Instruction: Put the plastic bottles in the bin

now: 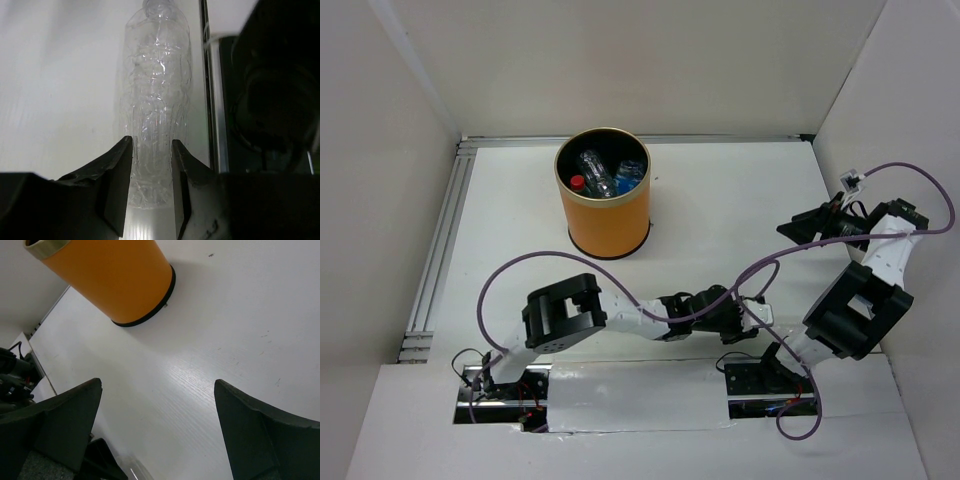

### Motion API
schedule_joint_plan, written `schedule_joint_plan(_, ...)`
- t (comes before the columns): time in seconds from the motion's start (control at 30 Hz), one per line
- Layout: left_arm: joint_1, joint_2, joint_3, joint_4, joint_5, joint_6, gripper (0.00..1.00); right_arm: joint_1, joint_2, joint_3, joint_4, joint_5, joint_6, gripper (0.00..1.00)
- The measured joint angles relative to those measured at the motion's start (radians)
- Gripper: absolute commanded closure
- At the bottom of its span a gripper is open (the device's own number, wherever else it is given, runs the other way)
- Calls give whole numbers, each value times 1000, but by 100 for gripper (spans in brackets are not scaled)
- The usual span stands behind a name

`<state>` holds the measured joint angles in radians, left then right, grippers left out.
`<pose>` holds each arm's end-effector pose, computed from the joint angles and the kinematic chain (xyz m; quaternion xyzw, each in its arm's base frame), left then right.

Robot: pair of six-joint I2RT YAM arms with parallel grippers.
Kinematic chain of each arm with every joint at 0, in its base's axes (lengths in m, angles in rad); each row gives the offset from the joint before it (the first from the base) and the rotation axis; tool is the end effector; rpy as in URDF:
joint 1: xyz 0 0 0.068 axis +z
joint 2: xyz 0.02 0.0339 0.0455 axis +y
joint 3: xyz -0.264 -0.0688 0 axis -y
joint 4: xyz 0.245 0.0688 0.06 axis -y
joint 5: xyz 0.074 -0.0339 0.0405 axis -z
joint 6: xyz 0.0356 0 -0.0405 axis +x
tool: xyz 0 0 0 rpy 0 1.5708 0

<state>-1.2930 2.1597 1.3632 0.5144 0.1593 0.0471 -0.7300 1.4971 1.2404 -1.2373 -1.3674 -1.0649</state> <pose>0.1278 -0.4686 0.1694 0.5324 0.5950 -0.4010 0.4492 0.2162 -0.1467 0.2917 -0.1530 0.7598 0.3704 0.5120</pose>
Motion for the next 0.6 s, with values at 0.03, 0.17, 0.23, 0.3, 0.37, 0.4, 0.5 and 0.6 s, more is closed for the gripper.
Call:
schedule_joint_plan(0.03,0,-21,-27,-4,-5,0,100,0,0,0,-10,-4,-8,0)
schedule_joint_plan(0.17,3,-119,-151,-19,-33,-6,100,0,0,0,-31,-12,-31,0)
schedule_joint_plan(0.23,6,-169,-205,-34,-61,-7,100,0,0,0,-35,-18,-36,0)
schedule_joint_plan(0.3,10,-221,-253,-65,-101,-8,100,-1,0,0,-38,-27,-45,0)
schedule_joint_plan(0.37,20,-284,-296,-106,-149,-10,100,-1,0,0,-39,-32,-51,0)
schedule_joint_plan(0.4,30,-321,-313,-128,-167,-10,100,-2,0,0,-40,-34,-53,0)
schedule_joint_plan(0.5,81,-435,-333,-180,-219,-23,100,-2,0,0,-40,-42,-63,0)
schedule_joint_plan(0.6,151,-561,-334,-189,-255,-27,100,-2,0,-3,-40,-46,-78,0)
